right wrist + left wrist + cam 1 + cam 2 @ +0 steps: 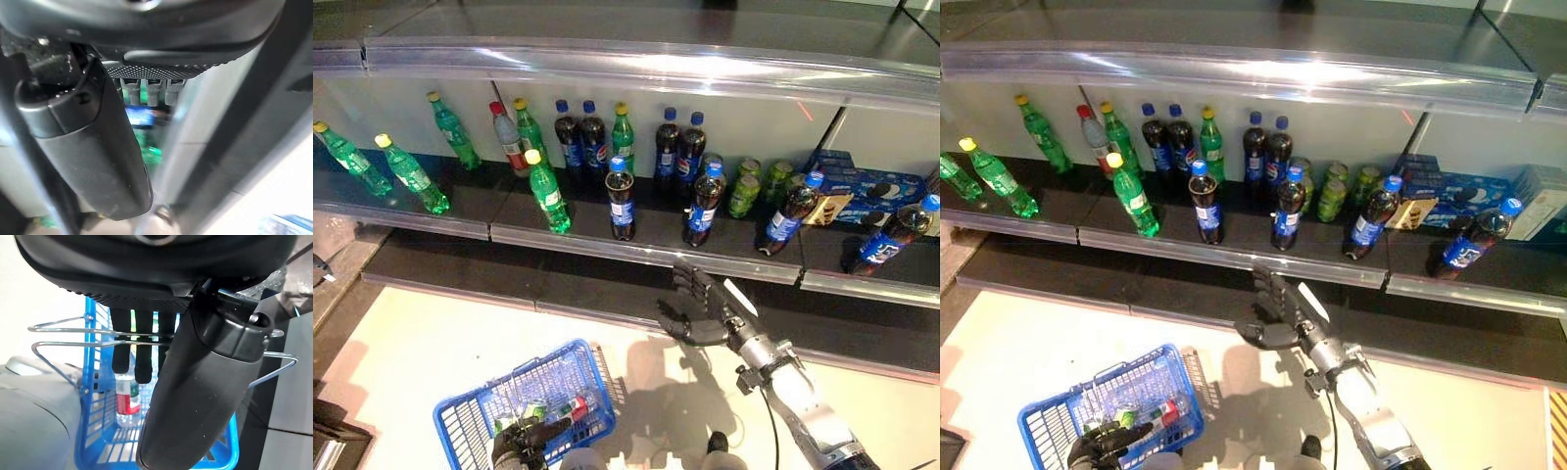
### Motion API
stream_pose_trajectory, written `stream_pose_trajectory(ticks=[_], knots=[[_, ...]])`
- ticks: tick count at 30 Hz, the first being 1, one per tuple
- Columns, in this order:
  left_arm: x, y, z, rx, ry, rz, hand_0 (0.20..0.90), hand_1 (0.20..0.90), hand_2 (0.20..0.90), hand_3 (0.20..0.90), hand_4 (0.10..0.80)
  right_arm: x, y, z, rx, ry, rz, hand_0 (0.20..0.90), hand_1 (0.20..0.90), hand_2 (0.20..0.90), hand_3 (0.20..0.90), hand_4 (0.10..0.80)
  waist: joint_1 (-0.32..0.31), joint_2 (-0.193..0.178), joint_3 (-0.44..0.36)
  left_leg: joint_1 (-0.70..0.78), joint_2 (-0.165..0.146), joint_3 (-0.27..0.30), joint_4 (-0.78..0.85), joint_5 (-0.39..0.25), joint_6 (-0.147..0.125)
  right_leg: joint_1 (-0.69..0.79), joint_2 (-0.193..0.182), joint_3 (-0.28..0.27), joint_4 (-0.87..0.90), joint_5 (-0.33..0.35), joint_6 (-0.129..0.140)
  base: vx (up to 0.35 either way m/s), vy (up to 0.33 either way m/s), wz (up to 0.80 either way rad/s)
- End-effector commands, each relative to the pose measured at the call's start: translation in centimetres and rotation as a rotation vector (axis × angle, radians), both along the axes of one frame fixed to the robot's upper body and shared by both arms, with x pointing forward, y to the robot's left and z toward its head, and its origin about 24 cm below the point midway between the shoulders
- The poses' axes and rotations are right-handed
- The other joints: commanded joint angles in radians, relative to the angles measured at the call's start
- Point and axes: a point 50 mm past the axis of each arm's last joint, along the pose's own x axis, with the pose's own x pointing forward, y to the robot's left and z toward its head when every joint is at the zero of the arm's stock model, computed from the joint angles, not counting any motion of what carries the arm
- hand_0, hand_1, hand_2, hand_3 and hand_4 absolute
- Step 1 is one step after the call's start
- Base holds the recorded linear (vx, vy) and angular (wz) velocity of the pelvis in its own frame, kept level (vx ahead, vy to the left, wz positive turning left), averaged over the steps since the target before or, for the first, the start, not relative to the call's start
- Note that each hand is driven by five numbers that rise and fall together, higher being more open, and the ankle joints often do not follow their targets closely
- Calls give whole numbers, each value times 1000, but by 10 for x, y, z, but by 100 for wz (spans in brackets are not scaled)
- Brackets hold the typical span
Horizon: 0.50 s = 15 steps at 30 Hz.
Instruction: Pick up the drink and place into the basket.
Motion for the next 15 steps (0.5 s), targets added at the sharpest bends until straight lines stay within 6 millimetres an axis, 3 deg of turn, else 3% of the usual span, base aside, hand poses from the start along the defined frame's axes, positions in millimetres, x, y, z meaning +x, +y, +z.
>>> stream_pose_trajectory(ticks=[1, 6, 15], knots=[[29, 12, 22, 76, -190, -61, 300, 300, 300, 200, 100, 2, -7, 87, 139, -495, -58, 900, 900, 900, 900, 800, 8, -17, -74, 13, 40, 53, 39, 35, 7, -7, -12, -1, 48, 1, -59, 60, 21, -1], [22, 14, 18, 82, -169, -25, 300, 300, 300, 200, 100, -2, -21, 100, 197, -619, -234, 900, 900, 900, 900, 800, 6, -17, -94, 30, 40, 62, 35, 23, 9, 9, -5, 0, 37, -5, -62, 52, 3, -2], [2, 13, 6, 70, -94, -17, 300, 300, 300, 200, 100, -7, -50, 99, 215, -680, -537, 900, 900, 900, 900, 800, -2, -18, -83, 13, 52, 69, 86, 12, 6, 7, 7, 6, 54, -15, -74, 41, -15, -1]])
